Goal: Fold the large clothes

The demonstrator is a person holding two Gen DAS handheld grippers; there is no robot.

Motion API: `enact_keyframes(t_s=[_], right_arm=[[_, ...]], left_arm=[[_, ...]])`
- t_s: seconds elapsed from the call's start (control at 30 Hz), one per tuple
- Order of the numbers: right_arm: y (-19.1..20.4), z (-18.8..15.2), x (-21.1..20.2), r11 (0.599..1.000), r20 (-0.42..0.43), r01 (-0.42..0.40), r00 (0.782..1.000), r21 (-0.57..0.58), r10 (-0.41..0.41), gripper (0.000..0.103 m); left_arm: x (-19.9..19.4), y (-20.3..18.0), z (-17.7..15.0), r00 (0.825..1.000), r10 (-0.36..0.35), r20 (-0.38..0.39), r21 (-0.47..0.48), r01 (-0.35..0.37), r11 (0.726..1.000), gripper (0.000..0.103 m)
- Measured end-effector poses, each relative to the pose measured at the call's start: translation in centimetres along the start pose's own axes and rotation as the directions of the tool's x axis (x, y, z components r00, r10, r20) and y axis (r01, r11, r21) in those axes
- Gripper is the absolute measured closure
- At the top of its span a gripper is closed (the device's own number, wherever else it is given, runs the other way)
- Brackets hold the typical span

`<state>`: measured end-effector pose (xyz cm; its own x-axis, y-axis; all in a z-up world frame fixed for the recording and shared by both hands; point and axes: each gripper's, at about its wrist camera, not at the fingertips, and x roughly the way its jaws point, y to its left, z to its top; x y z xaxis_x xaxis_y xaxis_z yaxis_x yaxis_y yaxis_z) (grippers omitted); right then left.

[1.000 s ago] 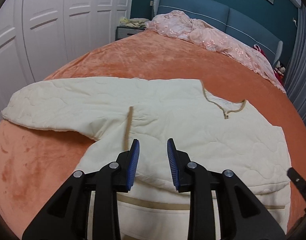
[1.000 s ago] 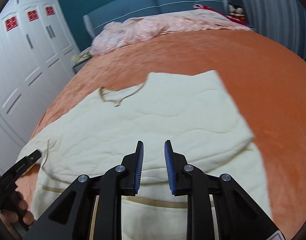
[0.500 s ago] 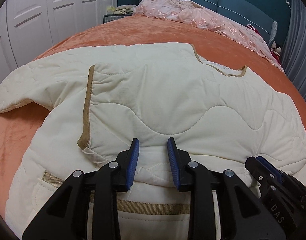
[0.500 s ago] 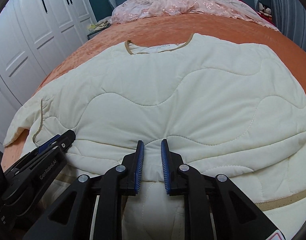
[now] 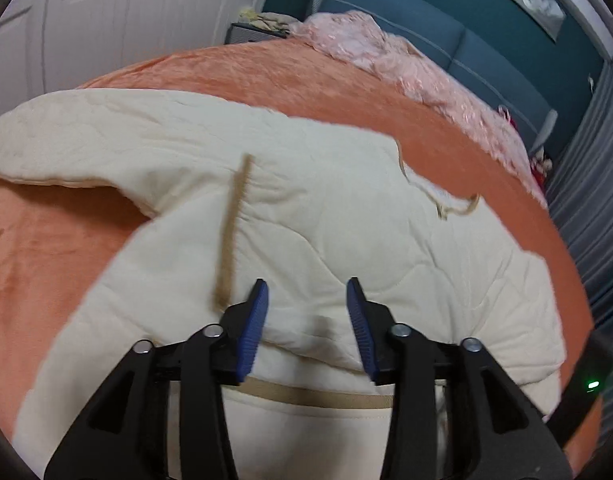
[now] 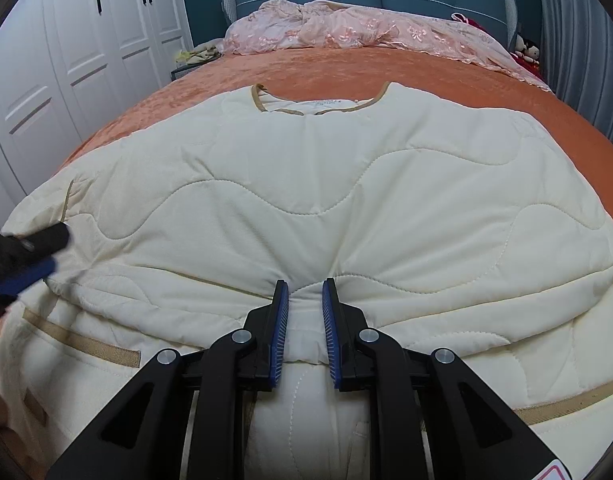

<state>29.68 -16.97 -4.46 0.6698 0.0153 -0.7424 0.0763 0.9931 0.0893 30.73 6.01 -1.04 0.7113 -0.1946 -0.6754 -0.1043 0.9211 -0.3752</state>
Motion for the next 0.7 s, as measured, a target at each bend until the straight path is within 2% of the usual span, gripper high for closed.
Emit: enact_keyframes(t_s=[0.03, 0.1, 0.2, 0.3, 0.37, 0.43, 0.5, 0.57, 0.6, 0.63, 0.67, 0.7], right_arm=[[0.0, 0.0, 0.0, 1.000, 0.001, 0.004, 1.000, -0.003, -0.004, 0.088], [0.1, 0.0, -0.1, 1.000, 0.003, 0.008, 1.000, -0.005, -0.008, 0.088], [0.1, 0.1, -0.1, 1.000, 0.002, 0.010, 1.000, -0.006, -0.010, 0.087], [0.2, 0.1, -0.1, 1.000, 0.005, 0.019, 1.000, -0.012, -0.019, 0.087], [0.3, 0.0, -0.1, 0.999, 0.006, 0.030, 1.000, -0.020, -0.030, 0.087], [0.5, 0.0, -0.2, 0.999, 0.006, 0.038, 0.999, -0.024, -0.037, 0.087], [0.6, 0.0, -0.2, 0.999, 0.005, 0.042, 0.999, -0.028, -0.042, 0.087], [0.7, 0.1, -0.3, 0.998, 0.005, 0.050, 0.999, -0.033, -0.050, 0.087], [0.9, 0.0, -0.3, 0.998, 0.006, 0.055, 0.998, -0.036, -0.055, 0.087], [1.0, 0.0, -0.3, 0.997, 0.006, 0.060, 0.998, -0.040, -0.059, 0.087], [1.1, 0.0, -0.3, 0.997, 0.007, 0.064, 0.998, -0.043, -0.064, 0.087], [1.1, 0.1, -0.3, 0.997, 0.007, 0.068, 0.998, -0.046, -0.068, 0.087]], left_arm=[[-1.4, 1.8, 0.9, 0.999, 0.018, 0.030, -0.042, -0.016, 0.999, 0.032], [-3.7, 6.2, 3.0, 0.992, 0.091, 0.084, -0.114, -0.081, 0.990, 0.023], [-4.9, 14.4, 6.2, 0.976, 0.211, 0.057, -0.242, -0.191, 0.951, 0.023], [-5.8, 23.4, 8.2, 0.944, 0.330, 0.014, -0.402, -0.297, 0.866, 0.024], [-6.4, 28.3, 8.8, 0.927, 0.376, -0.009, -0.490, -0.332, 0.806, 0.026], [-6.7, 31.8, 9.3, 0.922, 0.386, -0.022, -0.554, -0.333, 0.763, 0.033], [-6.9, 33.6, 9.6, 0.933, 0.359, 0.005, -0.593, -0.287, 0.753, 0.035], [-6.5, 34.2, 10.3, 0.931, 0.364, 0.009, -0.594, -0.289, 0.751, 0.038], [-6.2, 34.3, 10.6, 0.932, 0.364, 0.006, -0.589, -0.290, 0.754, 0.048], [-5.7, 34.2, 10.9, 0.936, 0.352, 0.001, -0.580, -0.286, 0.762, 0.071], [-5.2, 33.9, 11.4, 0.946, 0.326, -0.005, -0.571, -0.270, 0.775, 0.084], [-4.7, 33.5, 12.0, 0.948, 0.319, -0.012, -0.557, -0.271, 0.785, 0.094]])
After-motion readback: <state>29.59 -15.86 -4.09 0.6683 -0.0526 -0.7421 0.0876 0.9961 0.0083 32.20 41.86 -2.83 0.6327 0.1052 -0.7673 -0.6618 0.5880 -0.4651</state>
